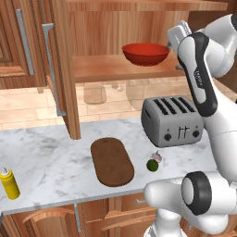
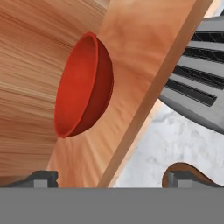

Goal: Open the cabinet. Place the bowl and condiment on the counter. Then place the lime and garlic on the cutting board.

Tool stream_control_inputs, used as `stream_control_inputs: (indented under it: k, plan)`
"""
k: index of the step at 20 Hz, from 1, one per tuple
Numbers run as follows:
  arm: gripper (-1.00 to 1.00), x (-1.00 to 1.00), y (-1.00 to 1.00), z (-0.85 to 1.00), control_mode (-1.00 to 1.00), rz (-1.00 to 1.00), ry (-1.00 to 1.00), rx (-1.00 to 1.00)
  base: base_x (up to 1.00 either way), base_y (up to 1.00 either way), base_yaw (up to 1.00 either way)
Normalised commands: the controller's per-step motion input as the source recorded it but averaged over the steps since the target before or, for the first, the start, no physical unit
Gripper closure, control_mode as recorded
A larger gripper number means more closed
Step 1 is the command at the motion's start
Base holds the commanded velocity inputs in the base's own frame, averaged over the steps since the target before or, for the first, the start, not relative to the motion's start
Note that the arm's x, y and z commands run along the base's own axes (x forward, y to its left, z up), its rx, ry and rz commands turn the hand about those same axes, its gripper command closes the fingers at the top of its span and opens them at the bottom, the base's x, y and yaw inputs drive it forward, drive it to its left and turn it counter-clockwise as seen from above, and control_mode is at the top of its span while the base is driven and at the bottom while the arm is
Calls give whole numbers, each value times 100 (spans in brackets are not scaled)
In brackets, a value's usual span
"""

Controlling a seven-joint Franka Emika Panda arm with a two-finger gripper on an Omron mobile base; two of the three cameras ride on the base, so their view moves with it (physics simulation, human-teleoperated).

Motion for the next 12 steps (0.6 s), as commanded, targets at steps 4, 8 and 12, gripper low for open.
stream_control_inputs:
  k: [4, 8, 12]
  plan:
    - [-100, 6, -8, -12, -100, 2, 0, 0, 0, 0, 0]
    - [-100, 11, -1, -21, -100, 1, 0, 0, 0, 0, 0]
    - [-100, 11, 0, -26, -100, 0, 0, 0, 0, 0, 0]
